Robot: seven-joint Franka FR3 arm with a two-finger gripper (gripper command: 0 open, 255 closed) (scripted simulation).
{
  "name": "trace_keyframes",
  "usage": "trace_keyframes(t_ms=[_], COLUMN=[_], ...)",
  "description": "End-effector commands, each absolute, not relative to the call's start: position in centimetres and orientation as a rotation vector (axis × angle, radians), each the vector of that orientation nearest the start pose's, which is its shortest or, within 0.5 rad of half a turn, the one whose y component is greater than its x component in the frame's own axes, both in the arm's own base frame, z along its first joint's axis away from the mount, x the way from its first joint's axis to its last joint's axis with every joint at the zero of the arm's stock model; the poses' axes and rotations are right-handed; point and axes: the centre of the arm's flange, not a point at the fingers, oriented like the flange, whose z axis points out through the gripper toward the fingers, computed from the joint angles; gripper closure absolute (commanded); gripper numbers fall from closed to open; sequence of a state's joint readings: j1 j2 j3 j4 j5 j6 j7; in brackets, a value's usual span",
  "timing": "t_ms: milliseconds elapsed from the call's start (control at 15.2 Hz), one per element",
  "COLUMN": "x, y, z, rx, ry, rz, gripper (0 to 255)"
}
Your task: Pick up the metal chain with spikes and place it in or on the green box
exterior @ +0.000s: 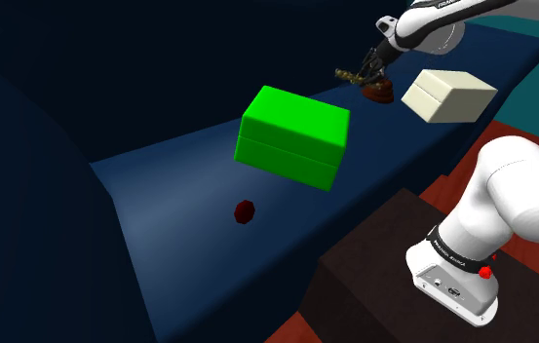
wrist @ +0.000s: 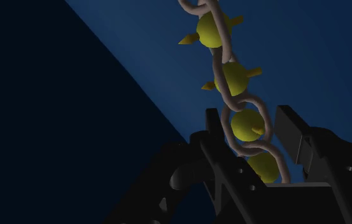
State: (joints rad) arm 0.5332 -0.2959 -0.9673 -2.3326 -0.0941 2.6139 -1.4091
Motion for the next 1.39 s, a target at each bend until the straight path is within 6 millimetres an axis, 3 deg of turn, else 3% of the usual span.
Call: trace_keyframes(t_ms=[0,1320], x=[46.3,46.3], y=[-23.3,-23.3], z=[46.5,57.1], rx=[-2.907,-2.907], ry=[-1.607,-1.607], rz=[-0.707,-0.707], gripper=[255,255])
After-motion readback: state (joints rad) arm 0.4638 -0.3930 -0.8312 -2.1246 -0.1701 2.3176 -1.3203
